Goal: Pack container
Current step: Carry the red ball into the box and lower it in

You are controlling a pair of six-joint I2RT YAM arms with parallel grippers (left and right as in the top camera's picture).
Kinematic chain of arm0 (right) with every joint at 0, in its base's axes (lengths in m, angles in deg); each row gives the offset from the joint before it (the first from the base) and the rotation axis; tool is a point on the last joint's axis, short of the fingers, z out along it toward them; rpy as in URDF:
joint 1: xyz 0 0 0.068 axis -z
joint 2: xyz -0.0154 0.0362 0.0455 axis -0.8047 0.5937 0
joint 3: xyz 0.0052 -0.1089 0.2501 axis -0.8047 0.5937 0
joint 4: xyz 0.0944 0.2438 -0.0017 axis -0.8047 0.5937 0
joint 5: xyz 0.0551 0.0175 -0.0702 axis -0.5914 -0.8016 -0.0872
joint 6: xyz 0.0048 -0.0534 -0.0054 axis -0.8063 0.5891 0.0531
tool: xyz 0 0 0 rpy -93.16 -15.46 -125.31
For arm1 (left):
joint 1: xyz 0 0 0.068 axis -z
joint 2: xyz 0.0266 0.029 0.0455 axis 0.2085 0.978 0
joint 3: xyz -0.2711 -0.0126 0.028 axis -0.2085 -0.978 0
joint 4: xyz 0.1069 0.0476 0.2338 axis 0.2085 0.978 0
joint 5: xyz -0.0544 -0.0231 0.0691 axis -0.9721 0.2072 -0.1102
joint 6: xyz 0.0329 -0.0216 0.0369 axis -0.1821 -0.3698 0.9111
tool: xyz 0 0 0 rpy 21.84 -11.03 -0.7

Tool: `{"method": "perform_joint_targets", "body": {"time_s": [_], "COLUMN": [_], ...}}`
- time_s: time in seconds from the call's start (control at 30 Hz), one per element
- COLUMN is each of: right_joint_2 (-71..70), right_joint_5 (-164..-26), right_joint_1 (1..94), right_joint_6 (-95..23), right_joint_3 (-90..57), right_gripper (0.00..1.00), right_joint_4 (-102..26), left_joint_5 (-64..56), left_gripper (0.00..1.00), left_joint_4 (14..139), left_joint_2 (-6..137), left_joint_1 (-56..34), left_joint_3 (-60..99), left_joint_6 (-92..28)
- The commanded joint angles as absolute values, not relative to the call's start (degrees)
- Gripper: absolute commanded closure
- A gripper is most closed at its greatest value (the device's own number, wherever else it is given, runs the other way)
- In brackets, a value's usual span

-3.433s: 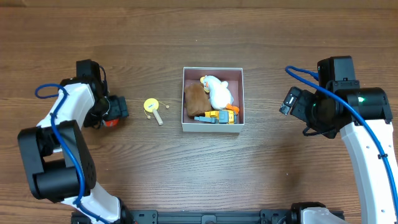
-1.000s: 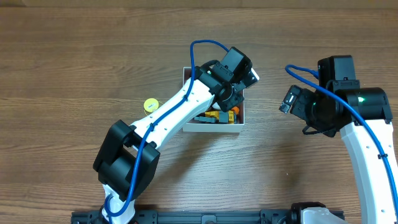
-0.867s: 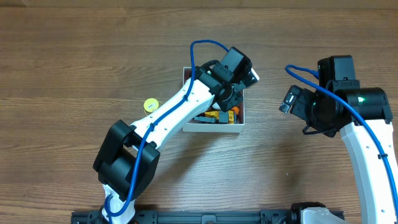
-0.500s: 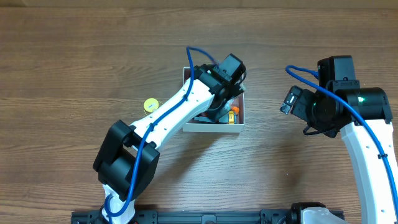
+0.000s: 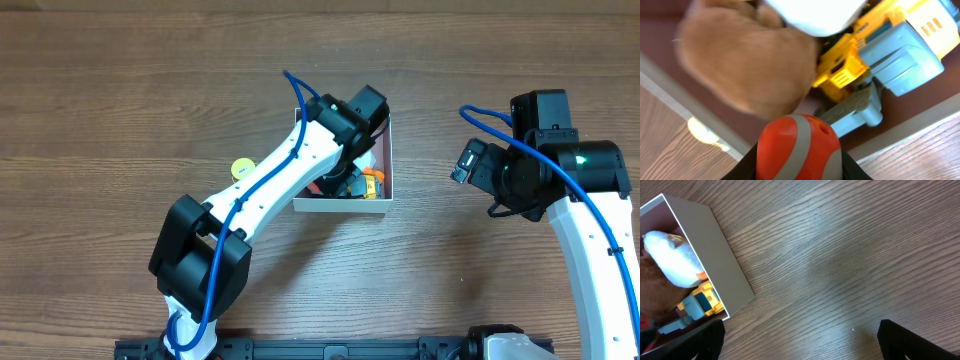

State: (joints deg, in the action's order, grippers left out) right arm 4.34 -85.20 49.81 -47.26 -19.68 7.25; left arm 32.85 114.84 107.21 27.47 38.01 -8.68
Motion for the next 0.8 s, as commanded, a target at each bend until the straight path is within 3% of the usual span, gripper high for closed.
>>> {"method": "perform_joint_targets", "body": {"time_s": [0.0,0.13,0.37,0.57,0.77], "right_joint_2": [4.2,4.2,4.2,4.2,4.2], "right_joint_5": [-84.4,-84.4,-84.4,-84.4,-84.4], "right_joint_1": [50.1,50.1,50.1,50.1,50.1], "right_joint_6": [-47.1,-47.1,-47.1,-47.1,-47.1], "right_joint_3": [-19.9,-19.9,-19.9,-19.9,-19.9], "right_gripper": [0.0,0.0,0.0,0.0,0.0], "right_joint_4": [7.5,7.8,8.0,7.9,7.9], "left_joint_5": [35.7,35.6,35.3,33.5,31.8], "left_gripper": [0.65,0.56,0.55,0.39,0.32], "left_joint_4": [117.4,118.6,121.0,119.6,117.5], "left_joint_2": [106.7,106.6,106.7,106.7,106.7], "left_joint_1": [27.3,27.2,26.1,24.7,24.3], "left_joint_3": [44.3,44.9,42.3,40.9,40.7], "left_joint_6": [-11.6,-12.7,-15.0,-14.9,-13.8]}}
